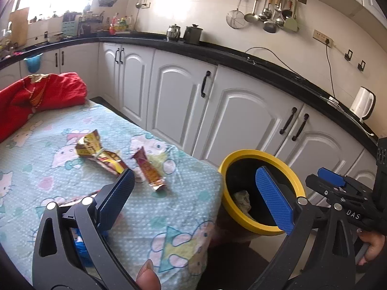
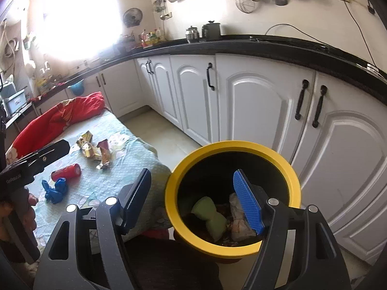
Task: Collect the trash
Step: 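Move both open tools back over the bed toward the remaining items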
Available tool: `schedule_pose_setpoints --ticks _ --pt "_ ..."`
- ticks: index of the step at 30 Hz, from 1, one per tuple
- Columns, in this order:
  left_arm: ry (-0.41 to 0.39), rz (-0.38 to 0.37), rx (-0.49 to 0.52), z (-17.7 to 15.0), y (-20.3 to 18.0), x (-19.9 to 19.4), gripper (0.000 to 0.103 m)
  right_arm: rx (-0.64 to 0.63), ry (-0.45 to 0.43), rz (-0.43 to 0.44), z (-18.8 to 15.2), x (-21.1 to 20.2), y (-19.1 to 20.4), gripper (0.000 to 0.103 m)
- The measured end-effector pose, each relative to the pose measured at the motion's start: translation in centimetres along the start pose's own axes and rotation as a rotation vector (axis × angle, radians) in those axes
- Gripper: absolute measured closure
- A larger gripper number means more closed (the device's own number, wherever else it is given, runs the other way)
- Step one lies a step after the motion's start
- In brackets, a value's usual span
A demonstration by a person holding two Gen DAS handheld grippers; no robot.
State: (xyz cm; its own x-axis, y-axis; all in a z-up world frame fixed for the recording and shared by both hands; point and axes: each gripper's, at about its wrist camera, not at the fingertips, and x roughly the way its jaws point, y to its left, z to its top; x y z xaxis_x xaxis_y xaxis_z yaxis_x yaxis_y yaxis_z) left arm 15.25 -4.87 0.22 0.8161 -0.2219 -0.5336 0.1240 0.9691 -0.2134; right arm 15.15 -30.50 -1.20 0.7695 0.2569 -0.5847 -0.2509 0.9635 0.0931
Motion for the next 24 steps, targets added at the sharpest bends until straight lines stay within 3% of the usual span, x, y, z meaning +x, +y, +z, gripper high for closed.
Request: schedule_pose_setpoints --ticks 24 --pt "-0.033 0.11 -0.045 0.3 7.4 -2.6 0.011 -0.116 0.028 0.131 1.2 2.0 8.4 0.035"
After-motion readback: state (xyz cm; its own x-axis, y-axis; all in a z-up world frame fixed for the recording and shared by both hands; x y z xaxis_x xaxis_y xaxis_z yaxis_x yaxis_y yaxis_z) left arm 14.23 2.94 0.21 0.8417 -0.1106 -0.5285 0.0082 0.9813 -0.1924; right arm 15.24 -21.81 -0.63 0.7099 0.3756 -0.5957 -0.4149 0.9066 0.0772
